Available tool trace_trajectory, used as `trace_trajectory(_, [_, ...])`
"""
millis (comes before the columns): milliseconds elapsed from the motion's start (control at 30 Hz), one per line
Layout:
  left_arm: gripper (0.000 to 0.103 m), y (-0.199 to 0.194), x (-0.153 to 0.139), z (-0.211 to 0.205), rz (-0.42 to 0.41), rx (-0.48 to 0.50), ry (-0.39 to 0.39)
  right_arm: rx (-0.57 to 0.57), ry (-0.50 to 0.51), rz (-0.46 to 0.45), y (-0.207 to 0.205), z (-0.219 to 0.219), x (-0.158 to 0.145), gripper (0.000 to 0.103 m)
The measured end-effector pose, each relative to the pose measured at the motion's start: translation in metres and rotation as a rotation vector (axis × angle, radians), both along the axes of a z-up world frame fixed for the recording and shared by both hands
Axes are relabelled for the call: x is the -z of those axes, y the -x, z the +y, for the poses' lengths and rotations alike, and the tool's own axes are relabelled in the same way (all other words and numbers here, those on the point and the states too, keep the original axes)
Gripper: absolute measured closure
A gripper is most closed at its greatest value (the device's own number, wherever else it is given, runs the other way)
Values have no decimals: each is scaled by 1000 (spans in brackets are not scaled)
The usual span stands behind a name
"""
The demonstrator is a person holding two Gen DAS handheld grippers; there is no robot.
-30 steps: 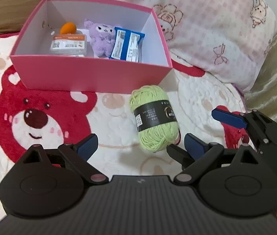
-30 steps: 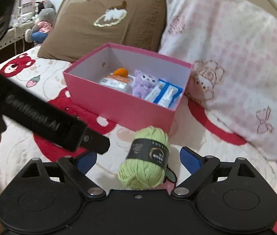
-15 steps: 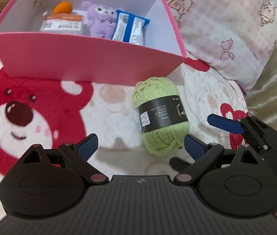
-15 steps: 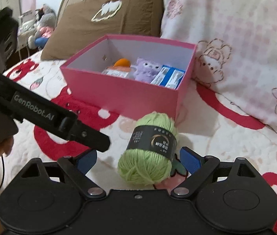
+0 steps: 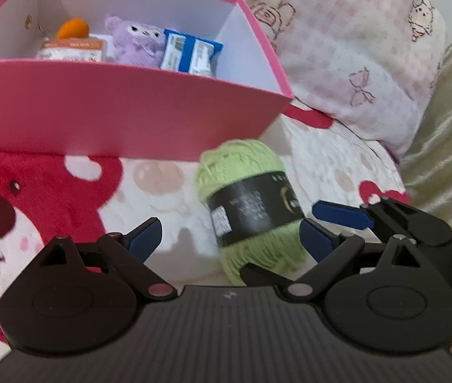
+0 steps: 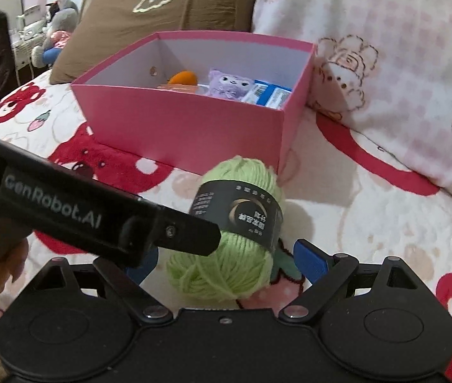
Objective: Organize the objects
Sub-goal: 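Move the left tool toward the green yarn ball, then close the left gripper on the green yarn ball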
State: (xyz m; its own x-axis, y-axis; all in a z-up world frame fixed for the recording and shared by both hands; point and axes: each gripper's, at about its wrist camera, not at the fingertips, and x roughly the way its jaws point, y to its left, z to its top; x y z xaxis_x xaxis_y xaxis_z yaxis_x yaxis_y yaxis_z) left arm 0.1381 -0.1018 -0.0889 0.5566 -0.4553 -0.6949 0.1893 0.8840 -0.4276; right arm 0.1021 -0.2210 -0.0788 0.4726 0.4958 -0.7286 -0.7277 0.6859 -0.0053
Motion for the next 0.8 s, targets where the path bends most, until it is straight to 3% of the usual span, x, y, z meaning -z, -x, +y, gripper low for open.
trace_trajectory(167, [9, -18, -2, 0, 11, 17, 41, 16, 10, 26, -6, 6, 5, 9])
trace_trajectory(233, [13, -20, -3, 1, -9, 24, 62, 21, 24, 34, -5, 9, 8, 10])
trace_trajectory(300, [24, -22, -1, 2, -8, 32, 54, 24, 50, 21, -2, 11, 9, 11])
trace_trajectory(467, [32, -28, 12, 10, 62, 34, 124, 48, 83, 10, -5, 12, 9, 14])
trace_trajectory(667, [32, -34, 25, 17, 161, 23, 208, 64, 85, 50, -11, 23, 18, 22])
trace_trajectory(800, [46, -37, 35, 15, 229, 50, 291, 85, 94, 56, -11, 28, 23, 24])
